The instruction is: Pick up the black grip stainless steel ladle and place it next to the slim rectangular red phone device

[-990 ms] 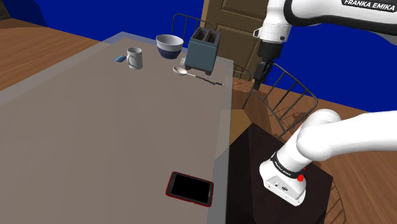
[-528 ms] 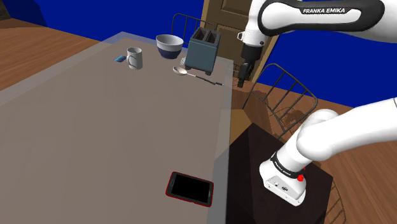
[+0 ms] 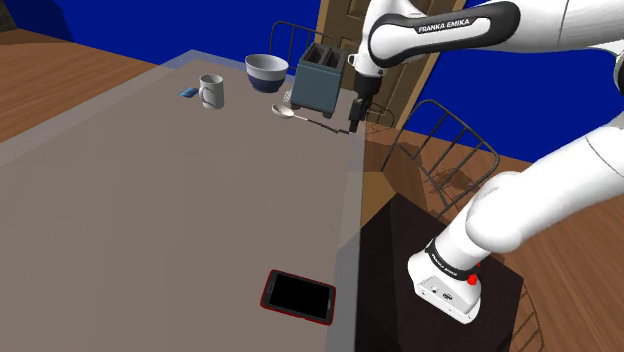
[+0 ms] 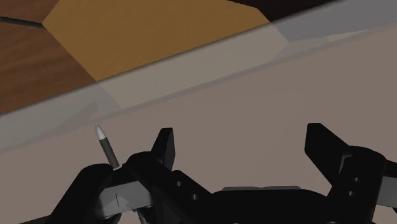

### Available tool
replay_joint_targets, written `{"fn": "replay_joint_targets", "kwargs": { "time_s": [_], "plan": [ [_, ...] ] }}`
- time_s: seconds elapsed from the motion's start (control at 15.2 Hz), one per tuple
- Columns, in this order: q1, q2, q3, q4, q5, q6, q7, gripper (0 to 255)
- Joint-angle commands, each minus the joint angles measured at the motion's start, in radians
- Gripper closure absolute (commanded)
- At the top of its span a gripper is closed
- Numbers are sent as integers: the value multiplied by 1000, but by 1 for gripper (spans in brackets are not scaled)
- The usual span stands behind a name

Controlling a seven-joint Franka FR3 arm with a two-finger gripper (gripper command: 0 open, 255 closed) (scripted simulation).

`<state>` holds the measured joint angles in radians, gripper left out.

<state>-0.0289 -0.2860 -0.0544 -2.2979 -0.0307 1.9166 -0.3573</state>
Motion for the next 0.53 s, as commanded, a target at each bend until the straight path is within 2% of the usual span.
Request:
{"fn": "replay_joint_targets", "kwargs": {
  "time_s": [0.0,0.46],
  "plan": [
    [3,64,-2,33,-6,49,-20,0],
    [2,305,-12,210,-19,175,-103,0]
  ]
}}
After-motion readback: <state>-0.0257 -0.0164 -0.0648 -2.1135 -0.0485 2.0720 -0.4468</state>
